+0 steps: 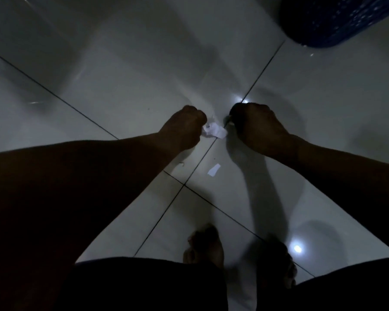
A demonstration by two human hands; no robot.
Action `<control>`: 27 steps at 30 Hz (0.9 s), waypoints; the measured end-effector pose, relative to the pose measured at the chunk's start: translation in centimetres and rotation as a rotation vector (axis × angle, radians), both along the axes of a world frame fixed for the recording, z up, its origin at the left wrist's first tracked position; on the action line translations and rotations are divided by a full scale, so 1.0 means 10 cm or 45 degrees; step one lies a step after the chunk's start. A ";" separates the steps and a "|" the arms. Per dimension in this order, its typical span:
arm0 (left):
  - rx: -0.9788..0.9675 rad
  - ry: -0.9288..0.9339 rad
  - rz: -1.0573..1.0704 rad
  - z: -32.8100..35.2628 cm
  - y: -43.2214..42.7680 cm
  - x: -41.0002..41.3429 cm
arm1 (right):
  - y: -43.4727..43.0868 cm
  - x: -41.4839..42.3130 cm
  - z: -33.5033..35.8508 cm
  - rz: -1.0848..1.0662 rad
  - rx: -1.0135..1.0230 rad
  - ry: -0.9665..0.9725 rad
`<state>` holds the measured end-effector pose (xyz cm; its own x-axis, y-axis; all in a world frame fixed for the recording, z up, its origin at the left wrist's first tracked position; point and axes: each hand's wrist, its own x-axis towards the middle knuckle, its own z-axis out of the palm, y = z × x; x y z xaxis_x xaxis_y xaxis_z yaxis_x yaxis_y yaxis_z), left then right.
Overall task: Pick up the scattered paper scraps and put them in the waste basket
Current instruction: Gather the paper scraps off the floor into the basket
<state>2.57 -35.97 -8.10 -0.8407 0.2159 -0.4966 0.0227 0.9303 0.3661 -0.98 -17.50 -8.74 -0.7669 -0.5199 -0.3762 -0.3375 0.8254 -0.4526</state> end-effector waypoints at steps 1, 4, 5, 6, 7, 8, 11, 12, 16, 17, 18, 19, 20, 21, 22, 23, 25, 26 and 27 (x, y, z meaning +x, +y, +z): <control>0.006 0.000 0.027 0.02 -0.01 0.00 | -0.06 0.01 0.01 0.033 -0.020 -0.005; -0.022 -0.068 0.093 0.05 -0.07 0.02 | -0.18 0.07 0.03 0.159 -0.027 -0.062; -0.030 -0.111 0.112 0.06 -0.09 0.02 | -0.19 0.09 0.03 0.162 -0.029 -0.061; -0.026 -0.136 0.127 0.06 -0.10 0.03 | -0.19 0.12 0.02 0.149 -0.057 -0.054; -0.021 -0.161 0.143 0.06 -0.11 0.02 | -0.18 0.14 0.03 0.134 -0.105 -0.050; -0.013 -0.183 0.159 0.07 -0.12 0.02 | -0.19 0.17 0.01 0.143 -0.151 -0.063; -0.001 -0.235 0.197 0.10 -0.12 0.00 | -0.21 0.23 -0.07 0.312 -0.077 -0.066; 0.003 -0.244 0.199 0.10 -0.12 0.00 | -0.22 0.25 -0.10 0.372 -0.025 -0.027; -0.015 -0.303 0.144 0.17 -0.09 -0.02 | -0.22 0.32 -0.08 0.423 0.063 -0.006; -0.028 -0.316 0.131 0.19 -0.08 -0.02 | -0.21 0.33 -0.06 0.428 0.079 -0.009; -0.040 -0.326 0.121 0.21 -0.07 -0.02 | -0.20 0.33 -0.05 0.428 0.097 -0.021; -0.051 -0.342 0.113 0.23 -0.07 -0.02 | -0.18 0.32 -0.03 0.412 0.106 -0.041; -0.059 -0.353 0.105 0.24 -0.07 -0.03 | -0.16 0.30 -0.01 0.376 0.114 -0.065; -0.062 -0.366 0.107 0.25 -0.07 -0.03 | -0.14 0.29 0.00 0.334 0.123 -0.095; -0.068 -0.379 0.114 0.25 -0.07 -0.04 | -0.11 0.29 0.03 0.299 0.124 -0.124; -0.074 -0.393 0.132 0.25 -0.08 -0.06 | -0.07 0.31 0.04 0.287 0.116 -0.149; -0.097 -0.411 0.180 0.26 -0.09 -0.11 | -0.01 0.40 0.07 0.310 0.080 -0.194; -0.103 -0.415 0.209 0.28 -0.08 -0.15 | 0.02 0.46 0.08 0.332 0.059 -0.215; -0.103 -0.419 0.245 0.28 -0.11 -0.17 | 0.01 0.53 0.07 0.356 0.034 -0.230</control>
